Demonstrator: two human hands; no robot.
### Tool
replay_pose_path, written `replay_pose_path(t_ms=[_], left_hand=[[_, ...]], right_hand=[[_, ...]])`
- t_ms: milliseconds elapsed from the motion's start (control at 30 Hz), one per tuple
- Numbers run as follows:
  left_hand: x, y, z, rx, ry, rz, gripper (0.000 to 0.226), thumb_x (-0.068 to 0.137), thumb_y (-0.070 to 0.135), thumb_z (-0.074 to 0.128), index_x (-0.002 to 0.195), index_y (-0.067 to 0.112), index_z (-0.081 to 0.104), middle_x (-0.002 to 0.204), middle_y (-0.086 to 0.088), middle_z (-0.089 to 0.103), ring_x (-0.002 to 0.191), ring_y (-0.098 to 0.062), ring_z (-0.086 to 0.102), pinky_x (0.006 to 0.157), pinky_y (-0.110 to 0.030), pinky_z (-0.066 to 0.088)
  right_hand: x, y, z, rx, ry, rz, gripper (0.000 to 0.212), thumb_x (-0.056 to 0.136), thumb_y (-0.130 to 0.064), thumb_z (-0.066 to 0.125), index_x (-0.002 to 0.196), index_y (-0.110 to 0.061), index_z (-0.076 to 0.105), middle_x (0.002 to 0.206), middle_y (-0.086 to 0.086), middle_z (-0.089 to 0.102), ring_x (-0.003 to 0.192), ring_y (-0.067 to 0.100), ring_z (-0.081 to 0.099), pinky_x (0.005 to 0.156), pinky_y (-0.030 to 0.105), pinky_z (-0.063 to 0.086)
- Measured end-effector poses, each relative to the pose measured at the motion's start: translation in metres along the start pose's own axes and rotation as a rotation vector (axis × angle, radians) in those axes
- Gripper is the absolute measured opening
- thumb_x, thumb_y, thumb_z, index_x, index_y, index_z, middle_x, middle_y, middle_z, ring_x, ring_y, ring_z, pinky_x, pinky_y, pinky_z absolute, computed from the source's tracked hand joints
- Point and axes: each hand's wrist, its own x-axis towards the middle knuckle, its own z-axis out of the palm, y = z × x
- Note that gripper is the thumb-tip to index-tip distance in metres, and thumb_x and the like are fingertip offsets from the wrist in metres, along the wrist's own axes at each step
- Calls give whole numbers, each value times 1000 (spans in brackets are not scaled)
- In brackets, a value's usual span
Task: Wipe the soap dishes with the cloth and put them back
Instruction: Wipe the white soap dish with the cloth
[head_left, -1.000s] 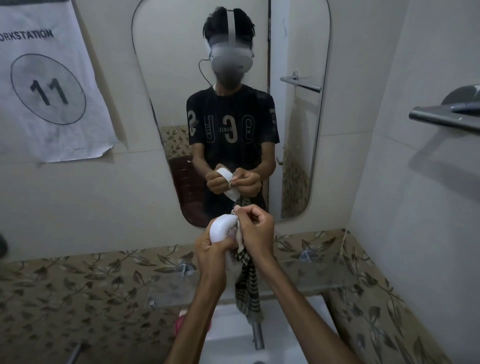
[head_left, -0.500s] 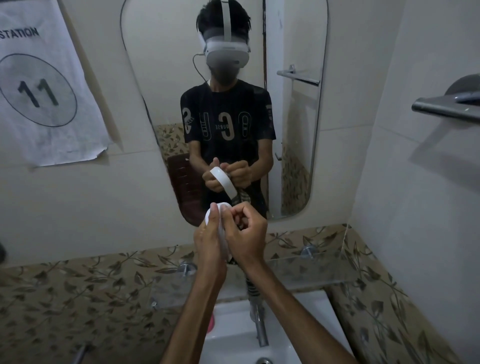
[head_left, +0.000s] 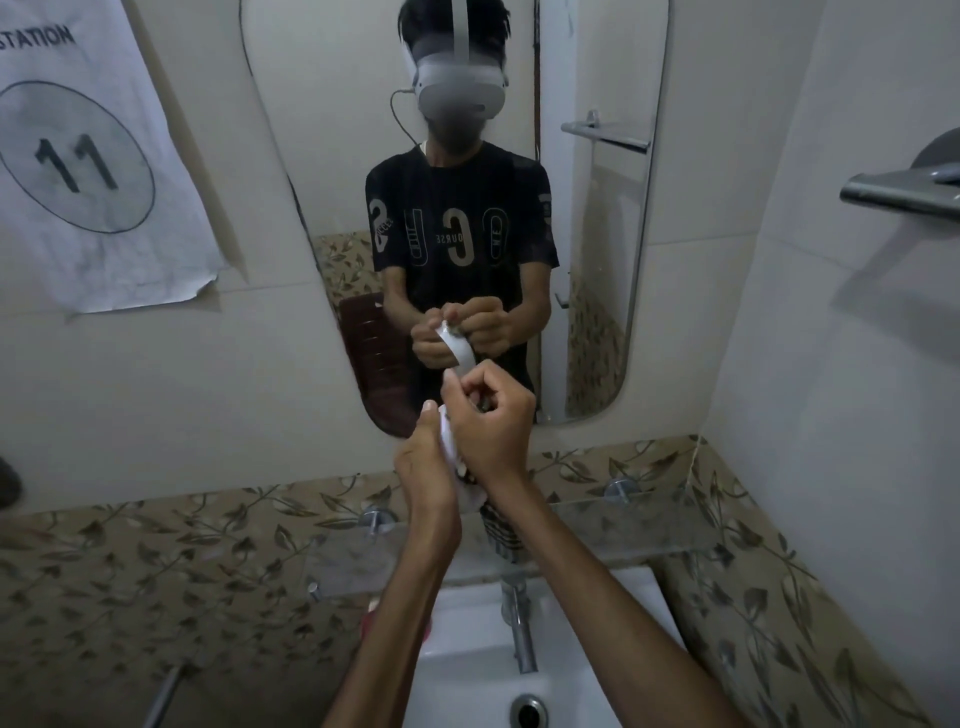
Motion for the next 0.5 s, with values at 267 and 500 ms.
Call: replay_pose_path(t_ms=[267,500], left_hand=[[-2,0,-8,9,44,-1,42,102,32,62,68,11,73,58,-3,69,54,-18,67,48,-27,54],[15,5,-15,-7,34,21,43,94,40,60,59,15,55,52,-3,54,44,-17,53,46,-25,45]], right_hand=[[8,19,-15,158,-149,406,42,89,-14,76,53,-15,56,52,0,55,54,11,51,58,25,46],[0,14,-23,376,-304,736,35,91,-30,75,63,-12,64,59,8,61,54,17,59,55,25,48]])
